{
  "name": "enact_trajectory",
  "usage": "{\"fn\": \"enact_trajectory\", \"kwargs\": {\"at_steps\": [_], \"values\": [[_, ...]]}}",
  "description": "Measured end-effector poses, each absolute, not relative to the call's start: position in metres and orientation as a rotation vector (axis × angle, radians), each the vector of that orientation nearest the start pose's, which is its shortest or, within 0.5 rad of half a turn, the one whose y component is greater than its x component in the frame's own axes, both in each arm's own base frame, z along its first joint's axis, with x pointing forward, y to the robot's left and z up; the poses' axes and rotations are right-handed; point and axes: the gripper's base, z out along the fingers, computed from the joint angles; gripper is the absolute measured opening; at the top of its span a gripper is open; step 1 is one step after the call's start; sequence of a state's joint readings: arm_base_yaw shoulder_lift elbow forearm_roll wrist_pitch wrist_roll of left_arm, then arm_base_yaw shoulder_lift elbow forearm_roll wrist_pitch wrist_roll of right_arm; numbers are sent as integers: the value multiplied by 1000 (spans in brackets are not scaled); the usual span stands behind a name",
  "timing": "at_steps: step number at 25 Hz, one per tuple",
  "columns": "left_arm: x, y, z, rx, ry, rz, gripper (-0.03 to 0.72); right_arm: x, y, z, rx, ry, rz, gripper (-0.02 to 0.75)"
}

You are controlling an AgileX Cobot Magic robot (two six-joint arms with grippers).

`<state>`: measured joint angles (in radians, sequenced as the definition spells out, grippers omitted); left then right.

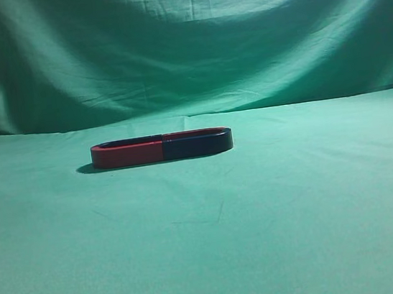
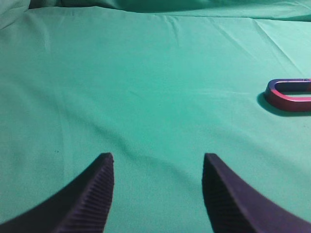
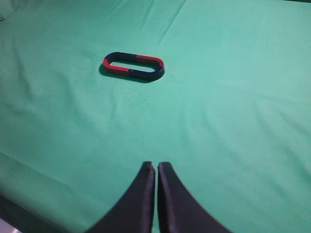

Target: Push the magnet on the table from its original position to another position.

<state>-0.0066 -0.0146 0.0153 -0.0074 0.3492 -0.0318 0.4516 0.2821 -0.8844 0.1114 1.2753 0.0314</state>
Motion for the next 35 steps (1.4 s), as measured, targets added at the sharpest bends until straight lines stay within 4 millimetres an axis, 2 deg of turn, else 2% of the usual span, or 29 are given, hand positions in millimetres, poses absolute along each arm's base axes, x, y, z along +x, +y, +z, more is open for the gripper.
{"fn": "enact_trajectory", "kwargs": {"at_steps": [5, 8, 12, 16, 22, 25, 35], "values": [[53, -1, 177, -28, 1833, -34, 372, -5, 8, 364, -492, 2052, 408, 0], [53, -1, 177, -28, 1833, -34, 372, 3, 11, 355, -466, 1943, 410, 0], [53, -1, 177, -28, 1833, -34, 372, 10, 11, 329, -337, 1769, 355, 0], [53, -1, 177, -28, 1833, -34, 372, 23, 11, 291, -203, 1666, 251, 0], [53, -1, 177, -28, 1833, -34, 372, 49, 9, 219, -102, 1678, 137, 0], [53, -1, 177, -28, 1833, -34, 372, 54, 8, 190, -82, 1712, 119, 0], [53, -1, 177, -28, 1833, -34, 372, 52, 8, 172, -71, 1875, 134, 0]]}}
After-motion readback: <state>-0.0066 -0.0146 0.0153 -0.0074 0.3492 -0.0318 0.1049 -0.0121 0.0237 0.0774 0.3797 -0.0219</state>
